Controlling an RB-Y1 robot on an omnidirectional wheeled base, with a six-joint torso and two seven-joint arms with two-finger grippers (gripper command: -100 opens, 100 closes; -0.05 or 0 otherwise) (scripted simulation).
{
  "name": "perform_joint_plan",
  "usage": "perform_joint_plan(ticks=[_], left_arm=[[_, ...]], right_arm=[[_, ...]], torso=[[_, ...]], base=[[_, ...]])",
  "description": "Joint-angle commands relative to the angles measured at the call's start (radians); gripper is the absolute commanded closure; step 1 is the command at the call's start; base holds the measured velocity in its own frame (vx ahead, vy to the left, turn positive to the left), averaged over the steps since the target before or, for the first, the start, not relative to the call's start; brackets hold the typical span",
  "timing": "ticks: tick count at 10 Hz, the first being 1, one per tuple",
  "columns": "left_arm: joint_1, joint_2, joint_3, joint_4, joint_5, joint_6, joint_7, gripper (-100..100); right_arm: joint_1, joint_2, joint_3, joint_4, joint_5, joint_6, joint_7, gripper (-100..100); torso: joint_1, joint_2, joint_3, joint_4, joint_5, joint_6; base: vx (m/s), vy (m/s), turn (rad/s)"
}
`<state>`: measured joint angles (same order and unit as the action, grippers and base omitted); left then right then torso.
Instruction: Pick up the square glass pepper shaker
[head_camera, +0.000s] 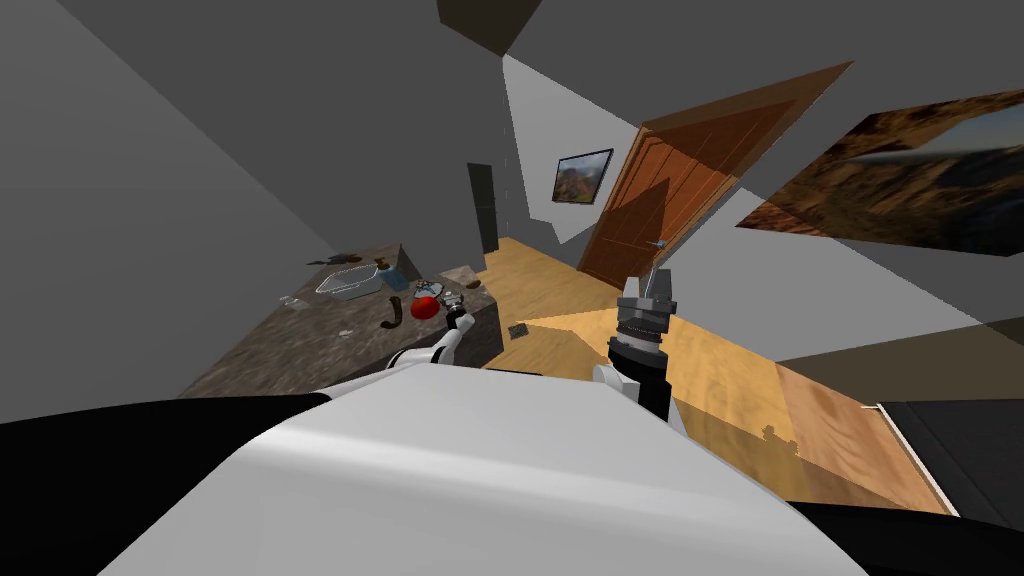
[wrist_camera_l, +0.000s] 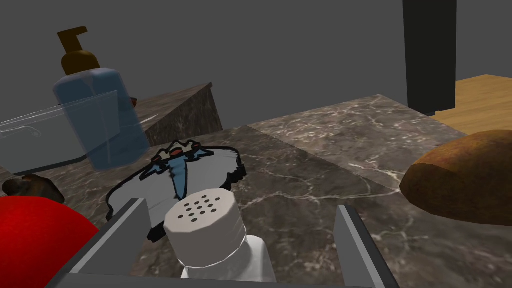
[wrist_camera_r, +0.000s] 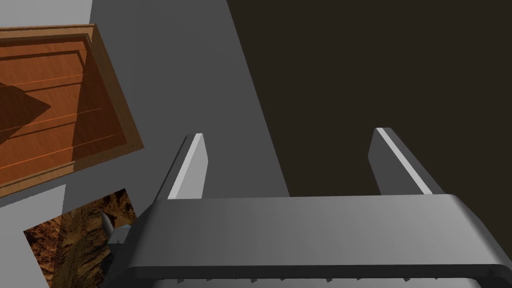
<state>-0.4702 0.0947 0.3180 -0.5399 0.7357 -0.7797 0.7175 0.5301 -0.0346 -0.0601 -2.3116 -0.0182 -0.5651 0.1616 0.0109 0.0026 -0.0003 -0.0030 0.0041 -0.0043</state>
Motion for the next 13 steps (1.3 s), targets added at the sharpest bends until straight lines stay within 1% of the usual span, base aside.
perform_joint_plan(ticks=[1,2,3,4,5,6,10,11,12,13], left_arm=[[-0.044,-0.004,0.018,0.05,0.003,-0.008,-0.013,-100],[-0.081,0.002,0.048,0.086,0.005,-0.044,-0.015,-100],[-0.106,0.002,0.048,0.106,0.005,-0.044,-0.015,-100],[-0.129,0.002,0.048,0.149,0.005,-0.044,-0.015,-100],[-0.125,0.007,0.046,0.146,0.004,-0.05,-0.008,-100],[-0.128,0.007,0.046,0.151,0.004,-0.052,-0.008,100],[-0.128,0.009,0.048,0.15,0.005,-0.055,-0.007,100],[-0.128,0.009,0.048,0.15,0.005,-0.055,-0.007,0],[-0.078,-0.004,0.018,0.1,0.003,-0.008,-0.013,100],[-0.044,-0.004,0.018,0.063,0.003,-0.008,-0.013,100]], right_arm=[[0.0,0.0,0.0,0.0,0.0,0.0,0.0,0],[0.0,0.0,0.0,0.0,0.0,0.0,0.0,0],[0.0,0.0,0.0,0.0,0.0,0.0,0.0,0],[0.0,0.0,0.0,0.0,0.0,0.0,0.0,0],[0.0,0.0,0.0,0.0,0.0,0.0,0.0,0],[0.0,0.0,0.0,0.0,0.0,0.0,0.0,0],[0.0,0.0,0.0,0.0,0.0,0.0,0.0,0],[0.0,0.0,0.0,0.0,0.0,0.0,0.0,0],[0.0,0.0,0.0,0.0,0.0,0.0,0.0,0],[0.001,0.0,0.0,0.0,0.0,0.0,0.0,0]], torso=[[0.0,0.0,0.0,0.0,0.0,0.0],[0.001,0.001,0.001,0.0,0.0,-0.001],[0.002,0.003,0.002,0.001,0.0,0.0],[0.001,0.003,0.002,0.001,0.0,-0.001],[0.0,0.0,0.0,0.0,0.0,-0.001],[0.0,-0.002,-0.001,0.0,0.0,-0.001],[-0.001,-0.007,-0.005,-0.003,0.001,0.002],[-0.001,-0.007,-0.005,-0.003,0.0,0.002],[-0.001,-0.007,-0.005,-0.003,0.0,0.002],[-0.002,-0.011,-0.007,-0.004,0.001,0.0]], base=[[-0.087,0.033,-0.104],[-0.12,0.054,-0.192],[-0.114,0.035,-0.078],[-0.06,0.011,0.02],[-0.019,0.003,0.002],[-0.005,0.001,0.0],[-0.001,0.001,0.007],[0.0,0.0,0.0],[0.087,-0.017,0.156],[0.125,-0.045,0.092]])
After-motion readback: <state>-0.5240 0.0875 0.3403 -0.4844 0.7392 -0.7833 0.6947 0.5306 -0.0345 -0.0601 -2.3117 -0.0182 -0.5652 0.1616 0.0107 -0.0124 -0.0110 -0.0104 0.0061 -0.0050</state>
